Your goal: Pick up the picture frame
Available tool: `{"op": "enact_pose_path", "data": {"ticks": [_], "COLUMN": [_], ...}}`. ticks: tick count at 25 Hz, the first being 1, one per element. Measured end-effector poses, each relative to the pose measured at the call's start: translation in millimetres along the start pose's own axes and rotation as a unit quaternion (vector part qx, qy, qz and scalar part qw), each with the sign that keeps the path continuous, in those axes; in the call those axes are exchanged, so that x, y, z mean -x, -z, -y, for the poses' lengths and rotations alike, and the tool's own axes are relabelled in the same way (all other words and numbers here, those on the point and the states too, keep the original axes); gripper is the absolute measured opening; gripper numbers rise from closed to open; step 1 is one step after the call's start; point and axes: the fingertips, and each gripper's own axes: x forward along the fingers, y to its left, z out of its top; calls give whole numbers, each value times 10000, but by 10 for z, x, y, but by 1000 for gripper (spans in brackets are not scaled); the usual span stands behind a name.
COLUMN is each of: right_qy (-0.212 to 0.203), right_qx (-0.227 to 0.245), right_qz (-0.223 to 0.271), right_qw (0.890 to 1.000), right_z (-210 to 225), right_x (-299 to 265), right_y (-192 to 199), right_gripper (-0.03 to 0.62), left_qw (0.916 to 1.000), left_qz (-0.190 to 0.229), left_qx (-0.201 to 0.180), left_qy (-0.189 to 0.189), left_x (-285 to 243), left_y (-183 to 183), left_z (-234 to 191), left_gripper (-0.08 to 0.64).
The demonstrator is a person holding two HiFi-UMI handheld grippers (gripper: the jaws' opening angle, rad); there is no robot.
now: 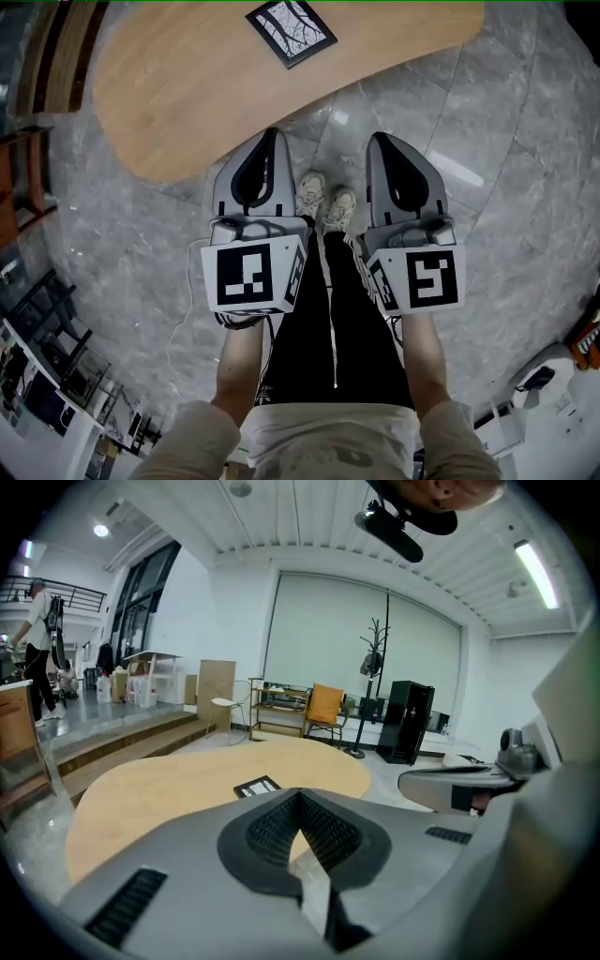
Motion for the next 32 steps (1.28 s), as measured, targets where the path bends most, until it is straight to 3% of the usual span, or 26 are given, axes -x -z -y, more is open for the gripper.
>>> {"op": "enact_pose_path", "data": {"ticks": [8,18,20,22,24,27,32], "right_qy": [-15,-35,-50,-70,-81,-73,-37], "right_qx": [110,150,148,142,123,50,-88], "right_qz": [66,-194,-243,-290,-338,-441,-587], "right_qw": [9999,9997,9996,9995,9993,9990,9982], "right_z": [41,100,110,124,139,169,211], "right_x": [-40,-155,-198,-238,-279,-339,-410], "right_y": [-50,95,119,137,156,210,329], "right_gripper": [5,5,5,5,5,5,5], "left_qw": [10000,9967,9949,9920,9856,9674,9397], "left_qz": [-31,-449,-519,-612,-865,-1546,-2199], "left_qx": [-71,-651,-791,-973,-1233,-1629,-2246], "left_qy": [52,204,337,514,764,1174,1350], "left_x": [-91,-596,-746,-901,-1072,-1359,-1739], "left_y": [-37,-12,-24,-29,39,305,635], "left_z": [23,-27,-10,26,79,158,146], "left_gripper": [9,9,26,132,195,244,310]}}
